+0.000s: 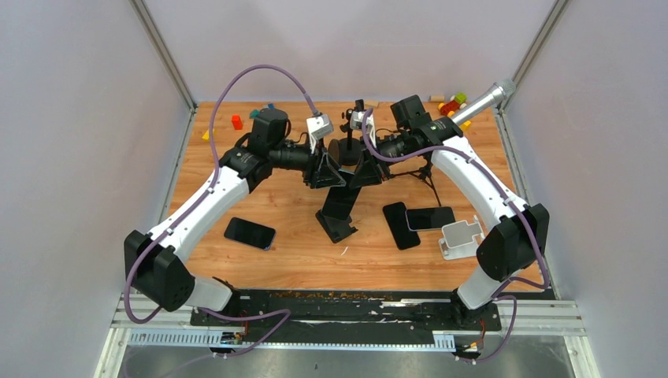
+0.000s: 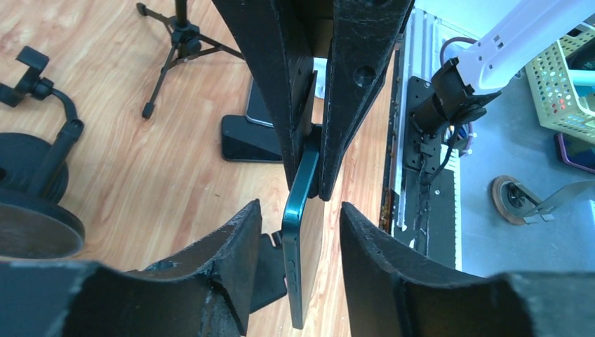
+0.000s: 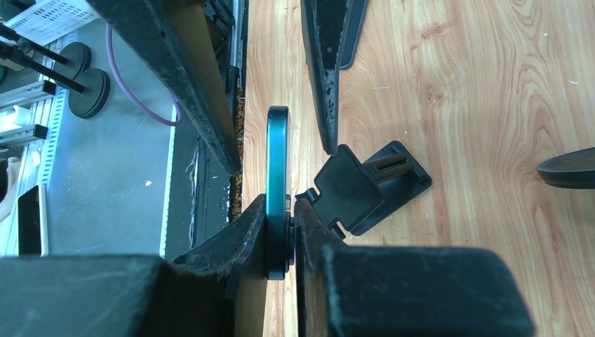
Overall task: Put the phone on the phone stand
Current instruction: Pick up the phone at the center of the board, then place the phone on the phone stand.
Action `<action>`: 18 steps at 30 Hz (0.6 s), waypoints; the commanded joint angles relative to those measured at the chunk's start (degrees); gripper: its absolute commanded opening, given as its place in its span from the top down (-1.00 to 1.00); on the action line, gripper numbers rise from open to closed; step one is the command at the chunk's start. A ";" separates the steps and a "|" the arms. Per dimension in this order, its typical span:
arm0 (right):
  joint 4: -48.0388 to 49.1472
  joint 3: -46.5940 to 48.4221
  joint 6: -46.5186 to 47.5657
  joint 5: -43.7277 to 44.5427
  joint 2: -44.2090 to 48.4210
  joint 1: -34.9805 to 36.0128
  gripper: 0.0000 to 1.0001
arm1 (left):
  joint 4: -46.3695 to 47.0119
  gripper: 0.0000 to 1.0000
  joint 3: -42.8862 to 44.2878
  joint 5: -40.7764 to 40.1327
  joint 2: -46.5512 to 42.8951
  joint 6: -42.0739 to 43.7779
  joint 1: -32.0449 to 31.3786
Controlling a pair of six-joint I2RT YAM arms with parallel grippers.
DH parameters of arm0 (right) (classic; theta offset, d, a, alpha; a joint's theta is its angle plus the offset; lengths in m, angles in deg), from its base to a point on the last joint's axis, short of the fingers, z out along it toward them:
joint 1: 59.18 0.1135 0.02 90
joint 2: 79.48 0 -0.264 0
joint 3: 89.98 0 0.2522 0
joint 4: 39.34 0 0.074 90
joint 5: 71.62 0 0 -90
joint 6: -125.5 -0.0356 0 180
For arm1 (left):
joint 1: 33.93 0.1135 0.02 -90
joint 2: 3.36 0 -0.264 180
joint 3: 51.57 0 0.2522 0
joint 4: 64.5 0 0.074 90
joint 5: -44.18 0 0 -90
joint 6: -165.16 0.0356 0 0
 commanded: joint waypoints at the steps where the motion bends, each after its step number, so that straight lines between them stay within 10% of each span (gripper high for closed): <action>1: 0.73 0.91 2.02 -4.70 1.92 0.53 1.00 | 2.51 0.02 1.89 2.78 0.58 -1.32 -0.73; 18: 0.70 -0.49 1.58 -2.62 1.54 0.85 0.89 | 4.78 1.00 -1.11 1.58 0.24 -3.64 -0.80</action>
